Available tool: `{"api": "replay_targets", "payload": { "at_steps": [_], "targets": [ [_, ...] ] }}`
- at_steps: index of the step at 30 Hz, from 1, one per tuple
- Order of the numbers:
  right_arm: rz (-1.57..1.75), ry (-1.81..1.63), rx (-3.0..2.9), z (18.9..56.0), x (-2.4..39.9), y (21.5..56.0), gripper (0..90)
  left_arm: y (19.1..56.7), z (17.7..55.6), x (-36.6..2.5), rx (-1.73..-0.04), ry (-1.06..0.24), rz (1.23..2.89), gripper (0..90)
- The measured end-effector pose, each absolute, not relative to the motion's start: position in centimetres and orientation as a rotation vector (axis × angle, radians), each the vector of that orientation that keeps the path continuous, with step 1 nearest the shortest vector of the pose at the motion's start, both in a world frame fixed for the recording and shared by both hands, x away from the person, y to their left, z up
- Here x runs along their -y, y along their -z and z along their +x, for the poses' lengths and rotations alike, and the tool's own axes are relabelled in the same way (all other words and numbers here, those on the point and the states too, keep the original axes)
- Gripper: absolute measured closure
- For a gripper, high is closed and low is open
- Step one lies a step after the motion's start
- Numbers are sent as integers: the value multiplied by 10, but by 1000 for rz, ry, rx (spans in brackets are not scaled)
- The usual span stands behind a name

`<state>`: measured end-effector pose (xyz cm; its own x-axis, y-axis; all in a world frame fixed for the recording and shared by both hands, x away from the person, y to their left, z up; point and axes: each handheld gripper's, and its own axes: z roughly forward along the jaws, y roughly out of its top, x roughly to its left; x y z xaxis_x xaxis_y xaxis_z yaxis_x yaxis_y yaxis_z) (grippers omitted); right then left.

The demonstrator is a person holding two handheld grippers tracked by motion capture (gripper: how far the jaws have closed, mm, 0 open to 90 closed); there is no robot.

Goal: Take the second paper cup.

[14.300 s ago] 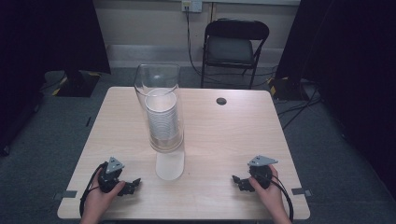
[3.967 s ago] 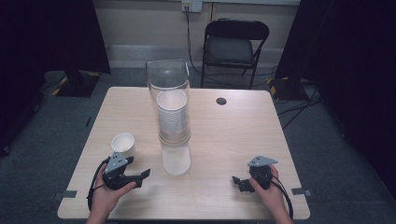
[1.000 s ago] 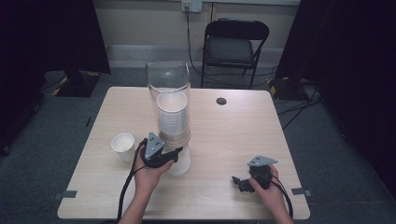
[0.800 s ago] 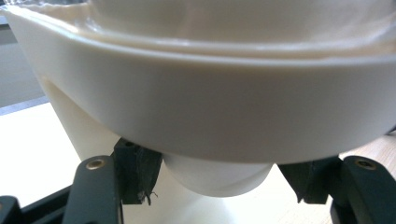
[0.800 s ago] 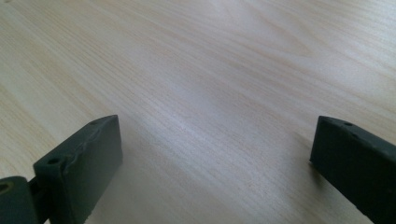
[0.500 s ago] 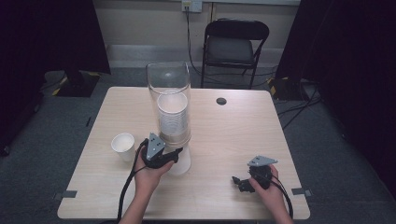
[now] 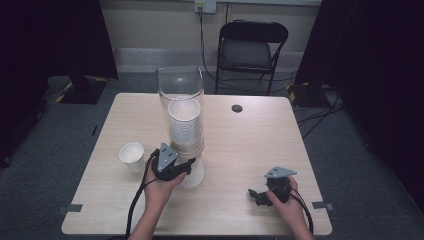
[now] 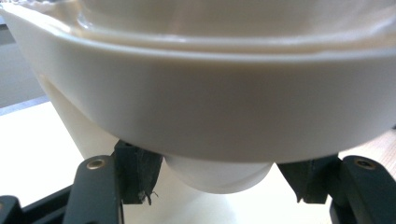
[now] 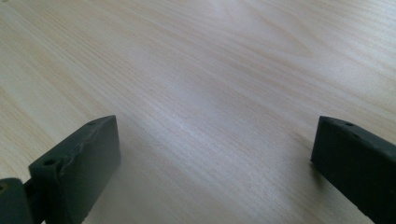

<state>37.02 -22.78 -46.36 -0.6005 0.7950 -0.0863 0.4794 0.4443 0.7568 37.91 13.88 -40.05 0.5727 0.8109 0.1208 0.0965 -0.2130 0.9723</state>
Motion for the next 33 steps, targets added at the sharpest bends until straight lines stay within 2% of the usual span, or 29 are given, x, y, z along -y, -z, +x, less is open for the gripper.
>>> {"api": "replay_targets", "payload": {
  "at_steps": [18, 21, 22, 23, 33],
  "targets": [
    [1074, -985, -2267, 370, 228, 464, 6, 402, 378, -137, -787, -801, 1685, 364],
    [1073, -987, -2268, 370, 228, 464, 6, 425, 382, -137, -859, -763, 1845, 372],
    [1074, -985, -2268, 370, 228, 464, 6, 450, 383, -136, -969, -661, 1918, 370],
    [1072, -985, -2269, 370, 228, 464, 5, 462, 380, -136, -960, -648, 1880, 370],
    [1063, -981, -2281, 373, 228, 463, 0, 465, 367, -146, -926, -584, 1942, 367]
  ]
}}
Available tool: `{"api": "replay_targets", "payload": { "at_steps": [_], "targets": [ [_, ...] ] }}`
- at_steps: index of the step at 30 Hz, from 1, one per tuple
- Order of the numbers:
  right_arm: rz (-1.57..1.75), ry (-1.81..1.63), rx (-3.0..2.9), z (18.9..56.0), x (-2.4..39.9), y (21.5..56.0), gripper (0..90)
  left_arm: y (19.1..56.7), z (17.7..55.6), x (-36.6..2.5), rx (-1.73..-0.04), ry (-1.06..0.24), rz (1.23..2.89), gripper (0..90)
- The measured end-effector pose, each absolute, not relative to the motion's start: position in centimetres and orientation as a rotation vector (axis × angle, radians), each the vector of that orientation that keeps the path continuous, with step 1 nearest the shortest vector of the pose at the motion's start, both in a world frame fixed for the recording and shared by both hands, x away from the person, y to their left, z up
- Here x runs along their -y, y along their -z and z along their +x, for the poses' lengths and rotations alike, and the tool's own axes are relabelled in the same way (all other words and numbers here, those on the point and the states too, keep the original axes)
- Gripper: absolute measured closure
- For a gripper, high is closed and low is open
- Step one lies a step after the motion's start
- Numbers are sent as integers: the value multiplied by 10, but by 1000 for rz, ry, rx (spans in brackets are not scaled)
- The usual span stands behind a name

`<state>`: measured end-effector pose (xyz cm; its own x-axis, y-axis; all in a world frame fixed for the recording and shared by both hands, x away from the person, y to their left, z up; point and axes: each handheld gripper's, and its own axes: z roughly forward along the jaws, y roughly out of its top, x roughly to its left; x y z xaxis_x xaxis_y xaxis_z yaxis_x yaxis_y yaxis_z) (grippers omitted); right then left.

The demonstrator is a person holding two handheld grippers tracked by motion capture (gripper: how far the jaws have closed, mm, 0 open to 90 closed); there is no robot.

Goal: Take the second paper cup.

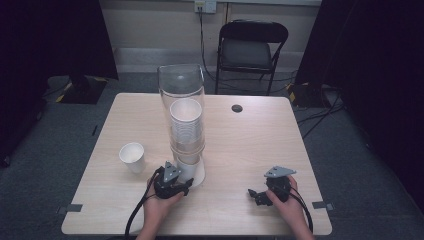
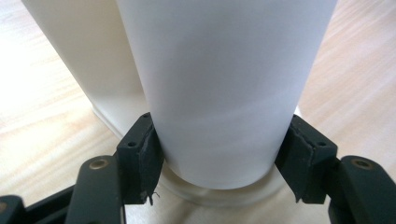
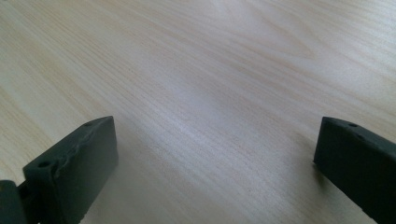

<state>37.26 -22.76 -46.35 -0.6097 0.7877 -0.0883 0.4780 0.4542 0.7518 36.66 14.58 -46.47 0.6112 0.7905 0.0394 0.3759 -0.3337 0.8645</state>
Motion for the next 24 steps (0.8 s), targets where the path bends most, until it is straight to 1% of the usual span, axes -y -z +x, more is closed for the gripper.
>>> {"api": "replay_targets", "payload": {
  "at_steps": [18, 24],
  "targets": [
    [1060, -982, -2277, 372, 228, 464, 0, 462, 353, -164, -928, -538, 1975, 366],
    [1062, -986, -2278, 372, 227, 464, 0, 461, 349, -172, -919, -545, 1999, 366]
  ]
}}
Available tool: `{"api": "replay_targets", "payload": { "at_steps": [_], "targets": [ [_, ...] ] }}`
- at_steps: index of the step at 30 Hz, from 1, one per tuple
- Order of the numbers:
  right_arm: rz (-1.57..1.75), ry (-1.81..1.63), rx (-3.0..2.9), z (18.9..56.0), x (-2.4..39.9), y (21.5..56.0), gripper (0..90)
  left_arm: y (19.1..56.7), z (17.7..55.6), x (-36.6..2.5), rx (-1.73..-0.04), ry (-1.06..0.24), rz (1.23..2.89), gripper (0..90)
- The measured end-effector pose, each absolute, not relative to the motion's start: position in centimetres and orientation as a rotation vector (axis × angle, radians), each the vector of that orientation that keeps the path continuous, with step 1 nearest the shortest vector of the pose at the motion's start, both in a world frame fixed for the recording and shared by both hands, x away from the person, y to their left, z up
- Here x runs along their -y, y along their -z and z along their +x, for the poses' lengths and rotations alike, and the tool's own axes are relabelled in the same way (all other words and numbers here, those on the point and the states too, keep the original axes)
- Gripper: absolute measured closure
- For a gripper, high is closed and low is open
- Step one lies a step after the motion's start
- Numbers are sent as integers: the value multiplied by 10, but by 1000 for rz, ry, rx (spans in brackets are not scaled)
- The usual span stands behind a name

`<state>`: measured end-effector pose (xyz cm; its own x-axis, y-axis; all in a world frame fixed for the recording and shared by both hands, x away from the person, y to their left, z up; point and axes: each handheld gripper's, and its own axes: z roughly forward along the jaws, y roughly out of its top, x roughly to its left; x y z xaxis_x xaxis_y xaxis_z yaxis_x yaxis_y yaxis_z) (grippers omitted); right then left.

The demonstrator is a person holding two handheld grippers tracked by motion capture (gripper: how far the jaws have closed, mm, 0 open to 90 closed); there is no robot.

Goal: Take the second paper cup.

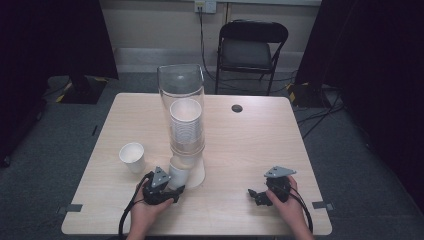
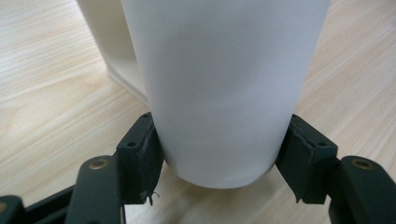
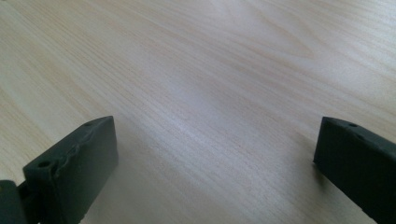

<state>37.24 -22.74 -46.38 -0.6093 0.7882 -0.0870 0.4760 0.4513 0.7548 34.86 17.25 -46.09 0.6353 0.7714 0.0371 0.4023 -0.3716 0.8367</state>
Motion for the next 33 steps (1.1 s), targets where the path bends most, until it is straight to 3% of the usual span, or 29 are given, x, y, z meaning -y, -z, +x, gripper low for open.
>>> {"api": "replay_targets", "payload": {
  "at_steps": [18, 33],
  "targets": [
    [1071, -978, -2275, 372, 227, 464, 0, 472, 344, -207, -1011, -538, 1990, 360],
    [1069, -976, -2274, 372, 227, 463, 0, 472, 342, -212, -972, -555, 2032, 348]
  ]
}}
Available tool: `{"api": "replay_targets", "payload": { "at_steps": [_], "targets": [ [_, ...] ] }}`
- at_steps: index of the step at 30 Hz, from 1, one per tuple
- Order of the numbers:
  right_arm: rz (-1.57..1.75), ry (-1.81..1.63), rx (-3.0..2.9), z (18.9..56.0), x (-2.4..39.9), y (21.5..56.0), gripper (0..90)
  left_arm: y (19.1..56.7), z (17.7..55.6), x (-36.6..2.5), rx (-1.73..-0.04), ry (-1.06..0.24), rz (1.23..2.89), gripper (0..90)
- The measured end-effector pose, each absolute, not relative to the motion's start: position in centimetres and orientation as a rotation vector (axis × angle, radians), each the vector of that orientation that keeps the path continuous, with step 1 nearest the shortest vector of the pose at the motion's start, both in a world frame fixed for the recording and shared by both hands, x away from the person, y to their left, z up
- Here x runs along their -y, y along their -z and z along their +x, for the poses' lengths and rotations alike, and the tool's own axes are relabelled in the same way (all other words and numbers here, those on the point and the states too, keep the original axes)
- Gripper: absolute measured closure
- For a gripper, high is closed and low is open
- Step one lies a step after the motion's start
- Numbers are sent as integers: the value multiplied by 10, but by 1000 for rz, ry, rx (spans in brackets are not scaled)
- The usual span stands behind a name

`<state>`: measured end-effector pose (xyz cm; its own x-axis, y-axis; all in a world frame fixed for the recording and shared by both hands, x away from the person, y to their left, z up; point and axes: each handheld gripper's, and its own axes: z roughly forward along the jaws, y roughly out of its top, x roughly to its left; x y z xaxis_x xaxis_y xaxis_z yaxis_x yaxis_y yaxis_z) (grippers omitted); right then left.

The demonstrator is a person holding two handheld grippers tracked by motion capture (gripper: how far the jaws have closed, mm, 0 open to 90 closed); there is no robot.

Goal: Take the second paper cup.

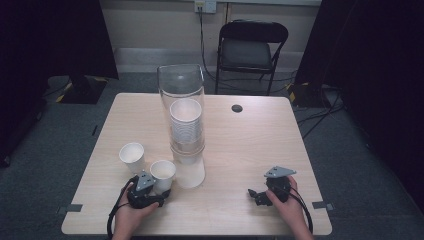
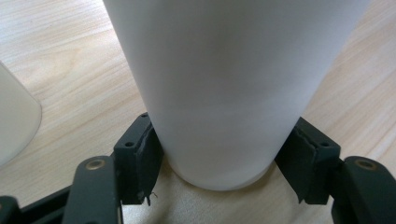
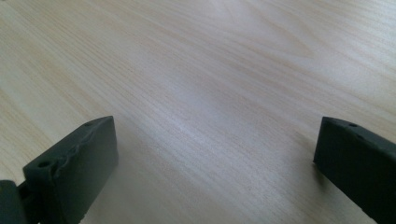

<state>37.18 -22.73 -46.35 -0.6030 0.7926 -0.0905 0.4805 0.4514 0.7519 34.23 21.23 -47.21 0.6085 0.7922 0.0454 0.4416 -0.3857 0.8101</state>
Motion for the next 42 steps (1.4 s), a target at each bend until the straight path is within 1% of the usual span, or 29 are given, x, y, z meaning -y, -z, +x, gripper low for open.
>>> {"api": "replay_targets", "payload": {
  "at_steps": [4, 9, 15, 19, 22, 25, 29, 36, 41, 42],
  "targets": [
    [1069, -976, -2274, 372, 227, 463, 0, 473, 341, -212, -983, -556, 2019, 338],
    [1071, -978, -2275, 372, 227, 464, 0, 473, 340, -215, -1004, -562, 2026, 265],
    [1071, -976, -2274, 372, 227, 463, 0, 473, 338, -220, -1004, -561, 2023, 255],
    [1070, -980, -2276, 372, 227, 464, 0, 472, 335, -225, -1001, -538, 2037, 216],
    [1071, -976, -2274, 372, 227, 463, 0, 471, 331, -236, -987, -545, 2033, 184],
    [1070, -978, -2275, 372, 227, 464, 0, 469, 328, -249, -1008, -542, 2015, 165],
    [1070, -976, -2274, 372, 227, 463, 0, 466, 326, -271, -1037, -563, 2004, 162],
    [1073, -980, -2273, 372, 227, 464, 0, 465, 321, -306, -1036, -578, 2027, 161],
    [1073, -978, -2273, 372, 227, 463, 0, 473, 320, -320, -1040, -605, 2060, 160],
    [1073, -980, -2273, 372, 227, 464, 0, 476, 321, -321, -1041, -593, 2046, 160]
  ]
}}
